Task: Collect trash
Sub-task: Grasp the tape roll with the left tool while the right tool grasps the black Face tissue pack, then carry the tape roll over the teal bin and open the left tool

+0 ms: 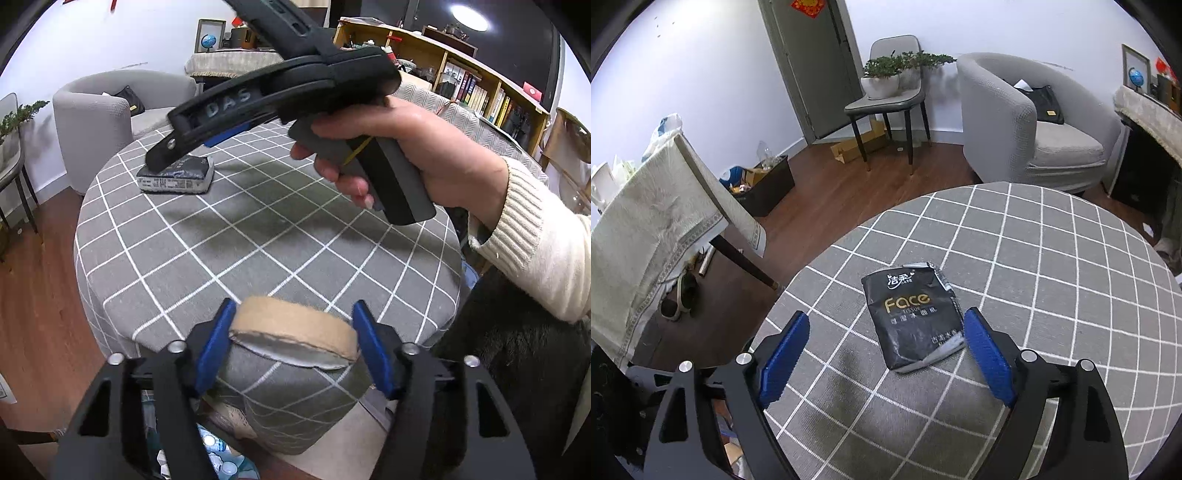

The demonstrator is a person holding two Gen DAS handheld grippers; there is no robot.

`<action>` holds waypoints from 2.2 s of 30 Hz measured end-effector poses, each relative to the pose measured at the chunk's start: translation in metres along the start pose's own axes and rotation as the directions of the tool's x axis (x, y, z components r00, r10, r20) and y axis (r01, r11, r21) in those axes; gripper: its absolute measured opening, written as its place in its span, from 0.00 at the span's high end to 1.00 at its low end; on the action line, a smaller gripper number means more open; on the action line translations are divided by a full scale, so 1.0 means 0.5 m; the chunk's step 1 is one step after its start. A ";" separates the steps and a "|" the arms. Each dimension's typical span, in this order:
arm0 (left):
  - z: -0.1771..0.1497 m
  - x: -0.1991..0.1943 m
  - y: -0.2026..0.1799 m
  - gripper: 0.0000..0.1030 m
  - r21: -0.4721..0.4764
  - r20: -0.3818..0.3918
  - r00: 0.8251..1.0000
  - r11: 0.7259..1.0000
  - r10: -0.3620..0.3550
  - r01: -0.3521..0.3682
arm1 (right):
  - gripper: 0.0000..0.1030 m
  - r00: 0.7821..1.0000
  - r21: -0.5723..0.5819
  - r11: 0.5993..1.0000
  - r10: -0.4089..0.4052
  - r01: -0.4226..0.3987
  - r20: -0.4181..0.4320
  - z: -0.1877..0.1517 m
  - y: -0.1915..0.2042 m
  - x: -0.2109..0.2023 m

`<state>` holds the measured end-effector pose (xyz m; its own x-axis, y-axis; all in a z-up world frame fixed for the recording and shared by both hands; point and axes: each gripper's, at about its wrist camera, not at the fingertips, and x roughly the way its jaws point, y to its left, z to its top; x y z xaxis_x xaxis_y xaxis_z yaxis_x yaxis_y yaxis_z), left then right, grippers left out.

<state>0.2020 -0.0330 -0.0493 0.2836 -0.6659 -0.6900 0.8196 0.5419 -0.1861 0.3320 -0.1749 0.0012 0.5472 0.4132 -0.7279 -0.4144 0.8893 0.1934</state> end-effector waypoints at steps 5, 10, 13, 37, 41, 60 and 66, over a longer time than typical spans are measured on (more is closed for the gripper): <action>0.008 0.001 0.004 0.37 -0.008 0.015 1.000 1.000 -0.010 0.010 | 0.16 0.999 -0.048 0.998 -0.037 0.036 -0.026 0.004 0.012 0.023; 0.017 -0.011 0.015 0.37 -0.033 0.046 0.999 0.999 0.016 -0.014 | 0.16 0.996 -0.078 0.995 -0.069 0.065 -0.051 0.002 0.014 0.042; 0.020 -0.023 0.023 0.37 -0.053 0.069 0.997 0.998 0.032 -0.028 | 0.16 0.994 -0.088 0.993 -0.086 0.080 -0.061 0.001 0.011 0.051; 0.011 -0.097 0.010 0.37 -0.171 0.159 0.971 0.974 0.179 -0.151 | 0.53 0.982 -0.050 0.983 -0.181 0.179 -0.050 -0.038 0.018 0.029; 0.004 -0.113 -0.002 0.37 -0.184 0.169 0.962 0.966 0.214 -0.183 | 0.53 0.984 -0.037 0.984 -0.175 0.174 -0.024 -0.047 0.036 0.005; -0.070 -0.202 -0.008 0.37 -0.378 0.112 0.866 0.827 0.488 -0.416 | 0.53 0.995 -0.006 0.997 -0.080 0.080 0.061 -0.101 0.159 -0.071; -0.106 -0.226 -0.006 0.37 -0.427 0.058 0.837 0.772 0.544 -0.472 | 0.53 0.995 -0.020 0.999 -0.040 0.042 0.088 -0.123 0.217 -0.093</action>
<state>0.1411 0.0677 -0.0079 0.7122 -0.2926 -0.6381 0.2861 0.9511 -0.1168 0.2168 -0.1095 0.0153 0.6254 0.3925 -0.6744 -0.4052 0.9020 0.1492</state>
